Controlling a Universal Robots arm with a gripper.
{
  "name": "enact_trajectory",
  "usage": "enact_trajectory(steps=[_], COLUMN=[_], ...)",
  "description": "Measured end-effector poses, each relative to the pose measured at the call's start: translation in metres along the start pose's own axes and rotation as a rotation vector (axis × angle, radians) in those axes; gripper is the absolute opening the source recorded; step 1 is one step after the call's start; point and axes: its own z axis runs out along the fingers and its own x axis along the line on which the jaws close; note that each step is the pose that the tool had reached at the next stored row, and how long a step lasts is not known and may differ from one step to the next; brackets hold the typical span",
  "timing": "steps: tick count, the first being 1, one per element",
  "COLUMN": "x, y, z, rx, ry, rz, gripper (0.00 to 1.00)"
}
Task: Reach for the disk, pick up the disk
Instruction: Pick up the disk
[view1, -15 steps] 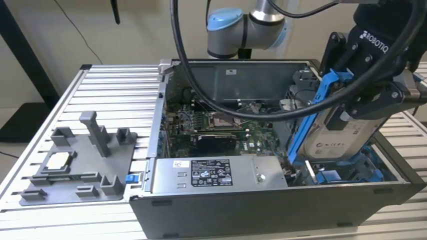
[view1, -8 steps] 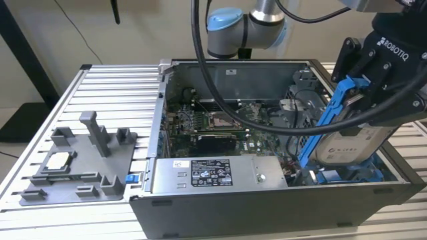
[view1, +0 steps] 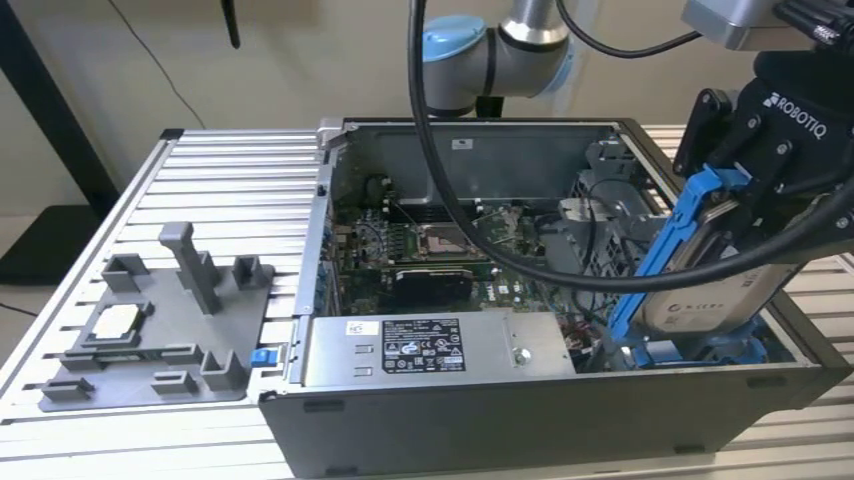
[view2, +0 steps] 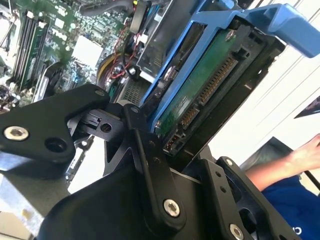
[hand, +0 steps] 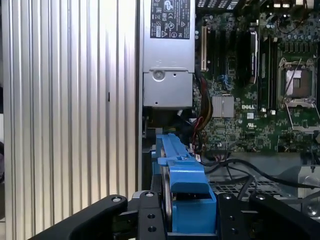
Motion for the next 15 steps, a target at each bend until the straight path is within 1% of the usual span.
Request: enact_trajectory(steps=[3,6,12,15], x=[0.0000,-0.0007,-0.0055,-0.0057], y=[-0.0035,-0.0077,-0.0132,-0.0200], z=[0.0020,0.0033,0.0038,0.0033], rx=[0.0065,0.0101,0.0111,0.0110], ry=[-0.0004,-0.0002,-0.0030,-0.0037], rz=[-0.001,-0.001,-0.001,-0.001], gripper=[0.00,0.00,0.00,0.00])
